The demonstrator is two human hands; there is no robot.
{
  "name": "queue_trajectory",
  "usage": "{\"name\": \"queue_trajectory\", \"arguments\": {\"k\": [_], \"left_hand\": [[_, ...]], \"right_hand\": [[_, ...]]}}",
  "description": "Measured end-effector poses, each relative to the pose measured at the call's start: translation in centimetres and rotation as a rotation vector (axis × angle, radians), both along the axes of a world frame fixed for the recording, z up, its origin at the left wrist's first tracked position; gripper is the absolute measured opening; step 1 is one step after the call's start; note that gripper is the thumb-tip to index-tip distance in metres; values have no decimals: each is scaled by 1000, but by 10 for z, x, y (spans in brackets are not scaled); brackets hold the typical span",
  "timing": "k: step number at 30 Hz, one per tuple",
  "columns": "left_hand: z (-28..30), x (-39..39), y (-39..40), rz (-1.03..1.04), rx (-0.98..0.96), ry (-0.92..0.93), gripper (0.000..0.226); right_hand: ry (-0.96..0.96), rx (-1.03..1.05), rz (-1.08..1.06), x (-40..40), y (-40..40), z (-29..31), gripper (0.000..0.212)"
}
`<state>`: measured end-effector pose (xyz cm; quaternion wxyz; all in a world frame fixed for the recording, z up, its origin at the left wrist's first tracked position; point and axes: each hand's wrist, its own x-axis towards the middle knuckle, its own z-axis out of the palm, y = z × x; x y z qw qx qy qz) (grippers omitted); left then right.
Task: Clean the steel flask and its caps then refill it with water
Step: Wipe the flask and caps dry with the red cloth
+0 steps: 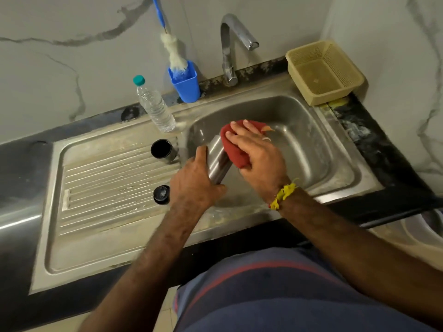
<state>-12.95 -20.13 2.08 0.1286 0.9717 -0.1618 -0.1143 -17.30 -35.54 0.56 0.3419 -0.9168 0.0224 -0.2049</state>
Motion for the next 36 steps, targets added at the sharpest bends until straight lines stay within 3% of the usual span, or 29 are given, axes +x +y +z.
{"name": "queue_trajectory", "arguments": {"k": [3, 6, 9, 13, 16, 19, 25, 29, 32, 36], "left_hand": [[10, 10, 12, -15, 53, -57, 94], [15, 14, 19, -79, 105, -110, 94], [13, 13, 19, -192, 151, -144, 94], [20, 25, 28, -181, 154, -238, 93], [16, 16, 26, -328, 218, -341, 88], [10, 10, 26, -335, 171, -284, 86], [10, -2, 21, -273, 18, -116, 94], [18, 14, 25, -36, -166, -48, 100], [19, 15, 19, -22, -129, -57, 101], [9, 5, 9, 16, -132, -27, 100]], "right_hand": [[-56, -182, 108, -6, -2, -1, 60], [-76, -215, 93, -11, 1, -2, 55], [17, -158, 45, 16, 1, 13, 57], [46, -293, 160, 20, -2, 36, 50], [253, -293, 192, 35, -11, 41, 34], [499, 18, 246, 51, -37, 43, 31], [517, 840, 89, 35, -57, 33, 14], [446, 1324, -66, 28, -59, 24, 16], [392, 1444, -167, 27, -39, 24, 16], [258, 1326, -309, 34, -25, 31, 27]]}}
